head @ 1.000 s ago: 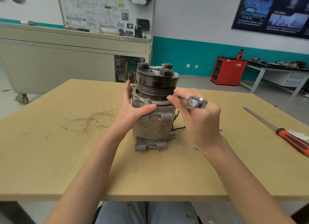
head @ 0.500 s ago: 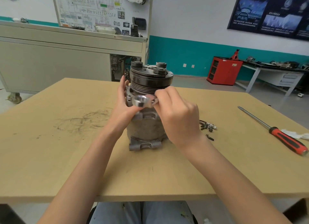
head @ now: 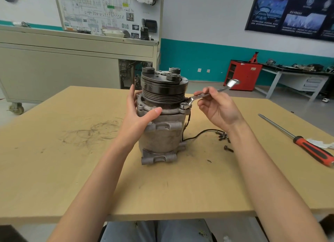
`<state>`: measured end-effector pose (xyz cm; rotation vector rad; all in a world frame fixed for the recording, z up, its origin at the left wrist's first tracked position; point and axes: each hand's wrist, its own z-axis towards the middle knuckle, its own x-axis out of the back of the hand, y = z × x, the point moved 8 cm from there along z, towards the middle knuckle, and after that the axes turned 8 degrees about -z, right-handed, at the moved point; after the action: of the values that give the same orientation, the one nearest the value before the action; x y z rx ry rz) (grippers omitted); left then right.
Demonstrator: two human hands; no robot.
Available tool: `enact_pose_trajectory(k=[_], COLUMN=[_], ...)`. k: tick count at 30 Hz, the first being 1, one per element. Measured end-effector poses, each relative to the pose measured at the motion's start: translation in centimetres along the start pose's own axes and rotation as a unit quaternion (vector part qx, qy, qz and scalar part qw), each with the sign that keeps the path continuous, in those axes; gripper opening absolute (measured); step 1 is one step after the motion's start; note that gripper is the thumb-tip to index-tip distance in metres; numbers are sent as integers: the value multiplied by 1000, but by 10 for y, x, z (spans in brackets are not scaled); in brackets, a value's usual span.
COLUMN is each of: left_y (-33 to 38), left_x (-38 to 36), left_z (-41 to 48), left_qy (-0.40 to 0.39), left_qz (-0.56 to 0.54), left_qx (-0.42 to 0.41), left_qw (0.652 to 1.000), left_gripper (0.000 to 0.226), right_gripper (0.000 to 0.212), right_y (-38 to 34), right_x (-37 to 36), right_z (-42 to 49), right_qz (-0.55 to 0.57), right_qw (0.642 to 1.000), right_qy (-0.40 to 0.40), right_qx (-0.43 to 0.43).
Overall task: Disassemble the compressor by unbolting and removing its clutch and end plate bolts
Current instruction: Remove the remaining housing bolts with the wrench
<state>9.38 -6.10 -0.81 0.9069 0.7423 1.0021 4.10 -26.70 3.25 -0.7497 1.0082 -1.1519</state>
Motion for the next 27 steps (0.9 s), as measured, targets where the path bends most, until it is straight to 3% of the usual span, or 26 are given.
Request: enact_pose_trajectory(k=[3, 6, 10, 13, 15, 17, 20, 21, 22, 23, 25, 27], left_y=[0, -2, -2, -3, -3, -3, -3, -4, -3, -3, -2, -3], left_x=[0, 1, 1, 1, 1, 1, 1, 1, 1, 1, 1, 1], left_z=[0, 1, 1, 1, 1, 1, 1, 1, 1, 0, 0, 1], left_qy=[-2, 1, 2, 3, 3, 3, 1, -1, -1, -1, 0, -1], left_qz=[4, 0, 3, -1, -3, -6, -8, -9, -10, -12, -13, -12], left_qx=[-3, 3, 0, 5, 4, 1, -5, -8, -10, -12, -16, -18], left_qw=[1000, 1000, 1000, 1000, 1000, 1000, 1000, 1000, 1000, 1000, 1000, 1000], left_gripper=[106, 106, 105, 105, 106, 106, 107, 107, 109, 112, 115, 112], right_gripper=[37, 40, 41, 39, 33, 24, 24, 26, 28, 27, 24, 24], right_y=[10, 17, -14, -52, -70, -81, -79, -75, -71, -68, -62, -51], right_x=[1, -2, -3, -11, -30, -60, -107, -116, -121, -124, -129, -139], right_z=[23, 31, 24, 4, -17, -40, -73, -79, -82, -85, -88, -92], right_qz=[3, 11, -15, -167, -311, -444, -640, -675, -695, -702, -703, -734], right_qw=[996, 994, 1000, 980, 933, 856, 641, 586, 555, 545, 547, 495], right_qy=[-66, -78, -19, 72, 105, 101, 101, 106, 112, 117, 115, 118], right_qx=[-54, -76, 1, 85, 148, 245, 410, 435, 443, 443, 440, 450])
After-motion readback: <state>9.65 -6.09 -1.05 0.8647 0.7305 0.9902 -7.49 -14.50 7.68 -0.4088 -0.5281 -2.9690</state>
